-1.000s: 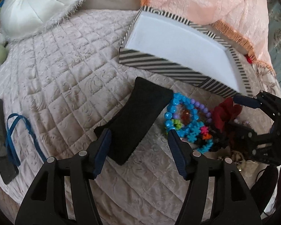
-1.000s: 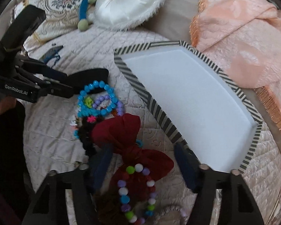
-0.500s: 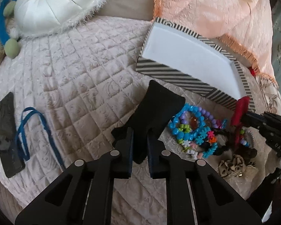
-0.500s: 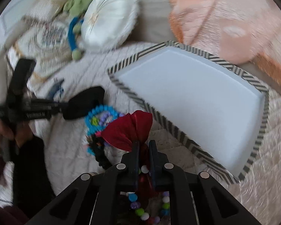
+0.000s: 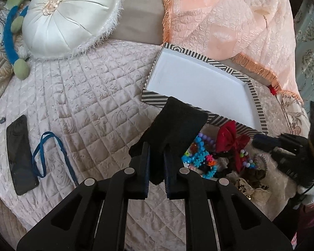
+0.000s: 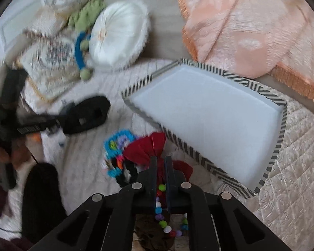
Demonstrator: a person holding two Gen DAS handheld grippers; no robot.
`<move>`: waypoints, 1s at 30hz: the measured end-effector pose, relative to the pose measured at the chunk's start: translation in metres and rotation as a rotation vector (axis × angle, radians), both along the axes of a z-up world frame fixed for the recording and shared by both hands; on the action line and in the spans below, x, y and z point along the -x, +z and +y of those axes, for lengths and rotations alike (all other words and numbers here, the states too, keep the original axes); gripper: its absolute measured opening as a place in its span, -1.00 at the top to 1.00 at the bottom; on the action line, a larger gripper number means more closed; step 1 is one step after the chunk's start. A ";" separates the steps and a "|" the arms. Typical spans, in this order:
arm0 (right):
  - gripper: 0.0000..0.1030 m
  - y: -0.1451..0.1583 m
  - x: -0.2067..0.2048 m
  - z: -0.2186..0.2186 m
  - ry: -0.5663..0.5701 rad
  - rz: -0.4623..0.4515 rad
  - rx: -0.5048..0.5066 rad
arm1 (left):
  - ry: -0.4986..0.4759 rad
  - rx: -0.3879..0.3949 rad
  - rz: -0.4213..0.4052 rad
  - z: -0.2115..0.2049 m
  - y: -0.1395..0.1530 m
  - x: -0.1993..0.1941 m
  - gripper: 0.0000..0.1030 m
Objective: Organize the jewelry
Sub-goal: 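Carry the black holder with the left tool while the right tool carries the red bow over the tray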
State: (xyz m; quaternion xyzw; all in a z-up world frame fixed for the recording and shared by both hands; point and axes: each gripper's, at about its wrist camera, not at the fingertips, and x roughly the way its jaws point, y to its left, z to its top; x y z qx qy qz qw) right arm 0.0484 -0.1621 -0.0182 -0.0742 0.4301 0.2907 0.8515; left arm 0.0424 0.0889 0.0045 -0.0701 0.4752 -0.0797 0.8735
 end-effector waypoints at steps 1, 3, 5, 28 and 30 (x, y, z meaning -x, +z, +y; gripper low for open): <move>0.18 -0.006 -0.002 0.004 0.012 -0.002 0.032 | 0.000 -0.001 0.000 0.000 0.000 0.000 0.81; 0.03 -0.014 -0.007 0.009 0.029 0.002 0.063 | 0.001 -0.002 0.001 -0.001 0.000 0.002 0.81; 0.03 -0.021 -0.012 0.014 0.042 -0.006 0.104 | 0.004 0.000 0.004 0.001 -0.002 0.002 0.80; 0.74 0.035 -0.026 -0.050 -0.165 -0.038 -0.217 | -0.013 0.043 -0.062 -0.022 0.031 -0.025 0.81; 0.74 0.031 -0.033 -0.057 -0.211 -0.028 -0.214 | -0.013 0.048 -0.061 -0.029 0.032 -0.038 0.81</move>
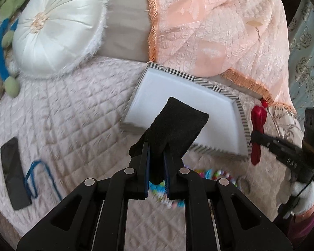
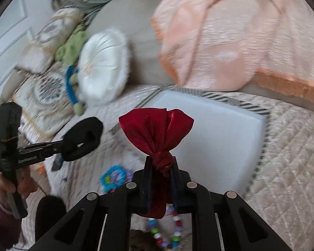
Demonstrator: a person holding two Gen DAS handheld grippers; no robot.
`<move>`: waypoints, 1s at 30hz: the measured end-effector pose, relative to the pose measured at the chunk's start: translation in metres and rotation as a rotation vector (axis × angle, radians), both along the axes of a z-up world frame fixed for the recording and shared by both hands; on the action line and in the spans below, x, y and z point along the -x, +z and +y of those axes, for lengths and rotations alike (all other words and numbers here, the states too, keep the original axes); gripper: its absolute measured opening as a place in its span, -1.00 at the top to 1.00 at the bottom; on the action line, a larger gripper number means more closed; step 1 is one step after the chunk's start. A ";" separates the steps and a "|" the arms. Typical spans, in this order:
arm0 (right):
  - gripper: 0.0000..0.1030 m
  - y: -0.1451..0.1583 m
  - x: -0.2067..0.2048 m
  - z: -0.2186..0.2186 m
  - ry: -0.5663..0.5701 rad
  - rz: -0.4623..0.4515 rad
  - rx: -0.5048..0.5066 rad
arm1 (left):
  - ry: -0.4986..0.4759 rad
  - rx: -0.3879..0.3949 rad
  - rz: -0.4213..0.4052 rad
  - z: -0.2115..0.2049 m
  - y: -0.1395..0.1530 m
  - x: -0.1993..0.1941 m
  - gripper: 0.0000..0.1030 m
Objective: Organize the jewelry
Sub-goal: 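Carry the black holder with the left tool while the right tool carries the red bow over the tray, then open the left tool to drop the black holder while the right tool releases the red bow in the tray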
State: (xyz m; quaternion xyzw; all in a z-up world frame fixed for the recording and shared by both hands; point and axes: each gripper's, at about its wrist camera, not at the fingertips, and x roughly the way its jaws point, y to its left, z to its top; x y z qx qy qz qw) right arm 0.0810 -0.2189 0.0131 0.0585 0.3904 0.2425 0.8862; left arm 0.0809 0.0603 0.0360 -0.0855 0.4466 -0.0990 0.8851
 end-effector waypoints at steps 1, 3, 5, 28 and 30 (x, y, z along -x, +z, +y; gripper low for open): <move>0.74 -0.003 -0.003 -0.002 -0.019 0.010 0.005 | 0.004 0.002 0.000 -0.004 0.000 -0.011 0.81; 0.74 -0.012 -0.012 -0.004 -0.055 0.030 0.023 | 0.014 -0.001 0.007 -0.014 -0.004 -0.034 0.81; 0.74 -0.023 -0.021 -0.008 -0.085 0.049 0.036 | 0.019 0.001 0.026 -0.022 -0.012 -0.052 0.81; 0.57 -0.068 -0.047 -0.042 -0.073 0.141 0.145 | 0.030 -0.117 0.157 -0.046 -0.081 -0.045 0.79; 0.27 -0.063 -0.045 -0.044 -0.094 0.127 0.136 | 0.056 -0.122 0.140 -0.044 -0.079 -0.041 0.72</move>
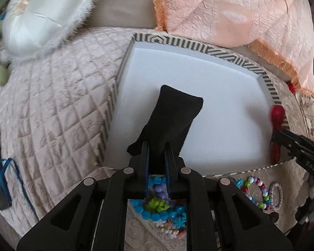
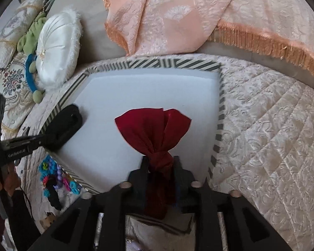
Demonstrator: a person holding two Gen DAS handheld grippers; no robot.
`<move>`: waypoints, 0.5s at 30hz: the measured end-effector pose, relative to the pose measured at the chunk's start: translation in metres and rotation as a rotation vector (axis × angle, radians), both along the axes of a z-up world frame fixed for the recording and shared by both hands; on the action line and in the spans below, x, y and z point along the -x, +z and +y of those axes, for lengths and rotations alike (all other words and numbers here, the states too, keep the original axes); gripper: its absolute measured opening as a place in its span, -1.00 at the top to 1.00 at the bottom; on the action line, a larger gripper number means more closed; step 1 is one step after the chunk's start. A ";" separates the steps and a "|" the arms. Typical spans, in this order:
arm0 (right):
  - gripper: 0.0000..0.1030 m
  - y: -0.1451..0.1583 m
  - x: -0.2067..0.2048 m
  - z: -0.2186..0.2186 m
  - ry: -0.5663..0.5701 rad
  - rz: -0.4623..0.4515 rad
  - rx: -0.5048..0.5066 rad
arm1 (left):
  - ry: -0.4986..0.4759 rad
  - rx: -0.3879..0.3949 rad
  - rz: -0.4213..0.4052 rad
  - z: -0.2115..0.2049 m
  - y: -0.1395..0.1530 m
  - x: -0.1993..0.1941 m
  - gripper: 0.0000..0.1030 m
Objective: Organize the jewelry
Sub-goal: 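Open the left tool to drop the black holder while the right tool releases the red bow in the tray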
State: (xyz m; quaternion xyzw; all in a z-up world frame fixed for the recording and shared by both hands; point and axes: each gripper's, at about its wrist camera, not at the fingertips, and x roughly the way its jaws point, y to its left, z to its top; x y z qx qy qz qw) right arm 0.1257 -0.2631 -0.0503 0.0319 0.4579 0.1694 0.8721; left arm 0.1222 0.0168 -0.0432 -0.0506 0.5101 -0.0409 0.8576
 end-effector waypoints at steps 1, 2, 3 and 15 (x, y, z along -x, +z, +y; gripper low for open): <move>0.22 0.002 0.001 -0.002 -0.009 -0.004 -0.015 | 0.012 0.002 -0.002 0.002 0.001 0.001 0.66; 0.22 0.004 0.003 -0.003 -0.019 -0.005 -0.021 | 0.023 0.009 -0.004 0.004 0.003 0.002 0.46; 0.22 0.006 0.005 -0.004 -0.027 -0.008 -0.021 | 0.029 0.014 -0.010 0.005 0.005 0.004 0.14; 0.22 0.038 0.082 -0.005 -0.079 -0.093 -0.075 | 0.060 -0.034 -0.112 0.004 0.032 0.056 -0.25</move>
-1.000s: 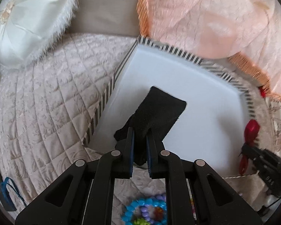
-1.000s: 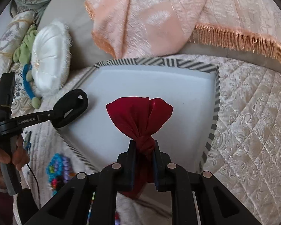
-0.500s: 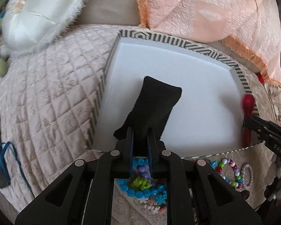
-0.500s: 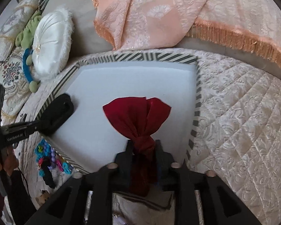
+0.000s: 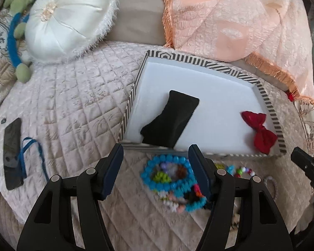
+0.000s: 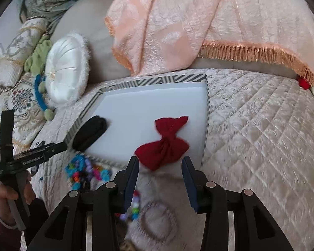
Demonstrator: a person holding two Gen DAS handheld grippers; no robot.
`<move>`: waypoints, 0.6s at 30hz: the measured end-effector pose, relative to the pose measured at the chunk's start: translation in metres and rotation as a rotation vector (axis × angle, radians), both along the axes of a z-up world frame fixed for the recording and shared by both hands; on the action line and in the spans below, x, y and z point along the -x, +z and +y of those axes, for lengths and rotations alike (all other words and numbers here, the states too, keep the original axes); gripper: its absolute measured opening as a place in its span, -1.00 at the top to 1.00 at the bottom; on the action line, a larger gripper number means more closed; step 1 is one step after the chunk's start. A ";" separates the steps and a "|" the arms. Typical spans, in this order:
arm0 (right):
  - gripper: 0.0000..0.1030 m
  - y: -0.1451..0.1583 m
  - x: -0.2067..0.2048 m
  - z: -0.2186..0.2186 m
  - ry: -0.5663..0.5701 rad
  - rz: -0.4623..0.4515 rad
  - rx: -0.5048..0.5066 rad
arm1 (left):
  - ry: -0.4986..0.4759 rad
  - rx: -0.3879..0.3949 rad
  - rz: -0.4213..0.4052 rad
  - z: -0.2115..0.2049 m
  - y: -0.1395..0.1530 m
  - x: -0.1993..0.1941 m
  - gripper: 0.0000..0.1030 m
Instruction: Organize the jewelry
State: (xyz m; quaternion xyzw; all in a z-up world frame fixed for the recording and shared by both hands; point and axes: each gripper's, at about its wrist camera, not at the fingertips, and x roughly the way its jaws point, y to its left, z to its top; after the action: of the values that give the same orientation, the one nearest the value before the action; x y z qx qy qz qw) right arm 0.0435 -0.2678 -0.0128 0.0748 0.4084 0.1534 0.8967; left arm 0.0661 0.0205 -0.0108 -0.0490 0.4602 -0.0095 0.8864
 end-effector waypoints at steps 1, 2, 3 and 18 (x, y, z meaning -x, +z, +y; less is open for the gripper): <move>0.22 0.002 0.008 0.001 -0.001 -0.008 -0.003 | 0.001 -0.014 -0.016 -0.002 0.004 0.007 -0.25; 0.22 0.004 0.016 0.003 -0.002 -0.015 -0.013 | -0.001 -0.022 -0.034 -0.004 0.008 0.014 -0.26; 0.22 0.005 0.020 0.003 -0.003 -0.019 -0.021 | -0.005 -0.023 -0.044 -0.004 0.010 0.018 -0.26; 0.21 0.036 0.082 0.034 -0.009 -0.109 0.022 | -0.032 -0.043 -0.143 -0.023 0.038 0.092 -0.25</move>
State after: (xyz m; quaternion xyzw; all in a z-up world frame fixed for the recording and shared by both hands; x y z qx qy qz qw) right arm -0.0382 -0.2340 0.0234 0.0584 0.3604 0.1489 0.9190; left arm -0.0259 -0.0025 0.0273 -0.0217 0.3965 -0.0174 0.9176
